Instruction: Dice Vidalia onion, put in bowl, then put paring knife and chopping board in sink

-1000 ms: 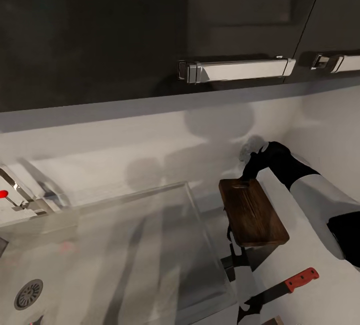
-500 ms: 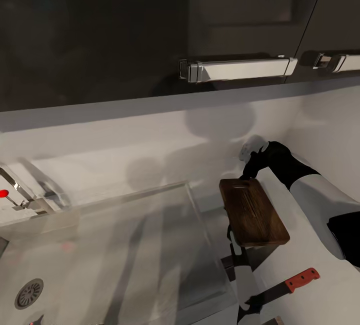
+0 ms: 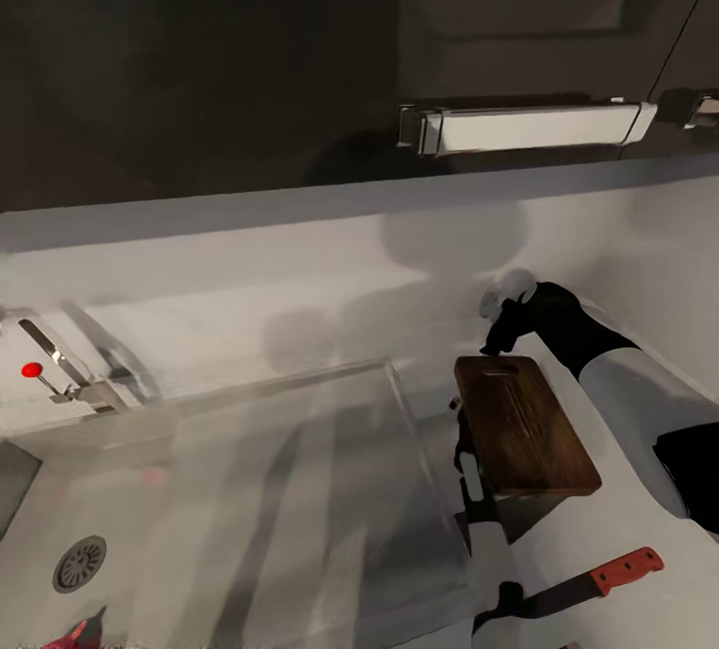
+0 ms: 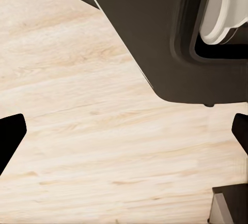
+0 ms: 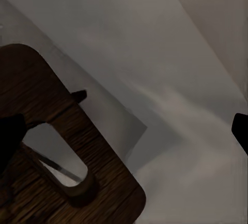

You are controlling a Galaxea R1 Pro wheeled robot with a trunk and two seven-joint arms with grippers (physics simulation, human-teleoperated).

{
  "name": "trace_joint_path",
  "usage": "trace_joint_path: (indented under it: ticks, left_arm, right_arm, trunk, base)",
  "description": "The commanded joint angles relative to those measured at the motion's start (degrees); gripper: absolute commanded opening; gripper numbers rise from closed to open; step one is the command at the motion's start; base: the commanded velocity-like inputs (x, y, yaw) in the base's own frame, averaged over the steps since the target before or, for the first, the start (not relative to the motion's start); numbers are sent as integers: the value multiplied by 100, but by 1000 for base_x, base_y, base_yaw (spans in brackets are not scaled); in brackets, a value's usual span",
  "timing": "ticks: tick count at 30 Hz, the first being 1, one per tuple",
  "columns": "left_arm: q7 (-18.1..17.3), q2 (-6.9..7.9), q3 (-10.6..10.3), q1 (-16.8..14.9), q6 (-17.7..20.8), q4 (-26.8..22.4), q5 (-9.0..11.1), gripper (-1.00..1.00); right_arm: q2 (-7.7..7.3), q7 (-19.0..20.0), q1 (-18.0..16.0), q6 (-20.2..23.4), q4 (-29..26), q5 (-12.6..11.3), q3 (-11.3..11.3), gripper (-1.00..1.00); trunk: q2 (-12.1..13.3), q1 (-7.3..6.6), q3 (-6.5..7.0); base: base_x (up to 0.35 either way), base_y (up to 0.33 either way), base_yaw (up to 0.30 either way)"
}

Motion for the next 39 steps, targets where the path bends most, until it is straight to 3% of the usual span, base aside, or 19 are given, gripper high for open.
trace_joint_path:
  ticks: [1, 6, 11, 20, 26, 39]
  left_arm:
    - [-2, 0, -7, 2, -1, -10, 1, 100]
    - [-2, 0, -5, 2, 1, -10, 0, 100]
    - [-2, 0, -5, 2, 0, -10, 1, 100]
    - [-2, -2, -7, 2, 1, -10, 2, 100]
    - [-2, -23, -7, 2, -1, -10, 0, 100]
    - [-2, -27, -6, 2, -1, -10, 2, 100]
  right_arm:
    - [-6, 19, -4, 23, -13, 18, 28, 100]
    - [-9, -24, -4, 18, -12, 18, 30, 100]
    - [-24, -307, -4, 16, -12, 18, 36, 100]
    - [-519, -491, -4, 12, -12, 10, 30, 100]
    - [-712, -496, -4, 15, -12, 5, 28, 100]
    - [-753, -497, -4, 23, -10, -15, 28, 100]
  trunk:
    - [-10, 3, -17]
    - [-10, 3, -59]
    - [-10, 3, -90]
    - [-10, 3, -96]
    - [-10, 3, -96]
    - [-10, 3, -96]
  base:
    - [0, 0, 126]
    - [0, 0, 126]
    - [0, 0, 96]
    - [0, 0, 10]
    - [0, 0, 0]
    - [0, 0, 0]
